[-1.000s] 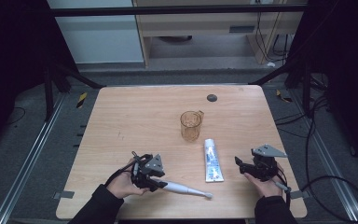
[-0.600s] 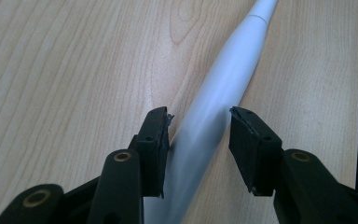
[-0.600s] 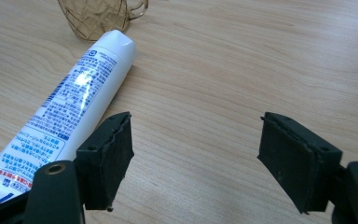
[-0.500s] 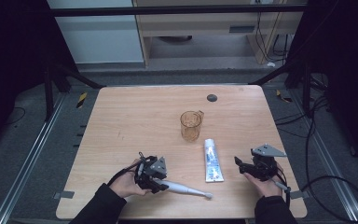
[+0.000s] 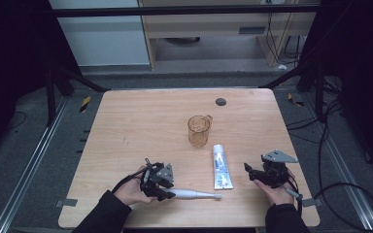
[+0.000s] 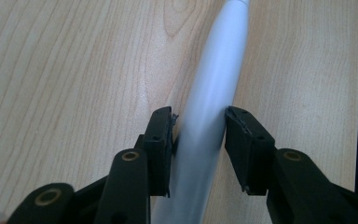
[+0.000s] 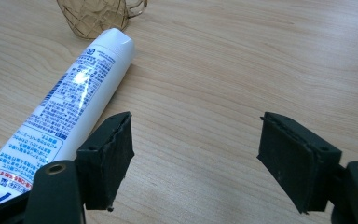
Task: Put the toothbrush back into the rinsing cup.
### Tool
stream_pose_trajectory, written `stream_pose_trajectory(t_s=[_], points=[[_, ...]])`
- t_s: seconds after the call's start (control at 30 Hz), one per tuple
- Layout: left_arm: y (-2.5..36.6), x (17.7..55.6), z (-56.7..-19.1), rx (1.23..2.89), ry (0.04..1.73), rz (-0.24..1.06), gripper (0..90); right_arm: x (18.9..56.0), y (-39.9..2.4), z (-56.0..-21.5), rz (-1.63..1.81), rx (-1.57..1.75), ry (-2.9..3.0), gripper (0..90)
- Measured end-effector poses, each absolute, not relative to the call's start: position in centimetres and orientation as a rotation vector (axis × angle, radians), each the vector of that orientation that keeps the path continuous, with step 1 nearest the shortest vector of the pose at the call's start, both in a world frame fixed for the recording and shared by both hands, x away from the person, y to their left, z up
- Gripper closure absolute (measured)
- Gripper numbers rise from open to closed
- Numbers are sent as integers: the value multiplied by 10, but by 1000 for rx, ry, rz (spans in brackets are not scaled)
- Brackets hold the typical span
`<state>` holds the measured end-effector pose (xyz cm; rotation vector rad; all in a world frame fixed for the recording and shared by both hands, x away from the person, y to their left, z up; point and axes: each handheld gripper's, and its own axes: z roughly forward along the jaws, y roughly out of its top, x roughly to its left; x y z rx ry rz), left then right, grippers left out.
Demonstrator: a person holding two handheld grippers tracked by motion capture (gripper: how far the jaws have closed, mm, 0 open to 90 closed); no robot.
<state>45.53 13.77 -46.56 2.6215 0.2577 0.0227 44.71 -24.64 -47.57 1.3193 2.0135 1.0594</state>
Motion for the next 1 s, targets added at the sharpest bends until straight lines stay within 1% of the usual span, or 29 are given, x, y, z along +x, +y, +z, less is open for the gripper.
stream_pose_trajectory(t_s=[0.17,0.6,0.67,1.0], points=[[136,455,-467,2631,248,14,633,447,-246,-476,1058,1319,2015,259],[133,454,-470,2635,250,-8,639,448,-245,-477,1055,1323,2022,260],[133,454,-471,2637,255,-17,651,448,-245,-477,1052,1317,2025,260],[132,453,-471,2633,276,-43,655,448,-245,-476,1051,1319,2023,261]])
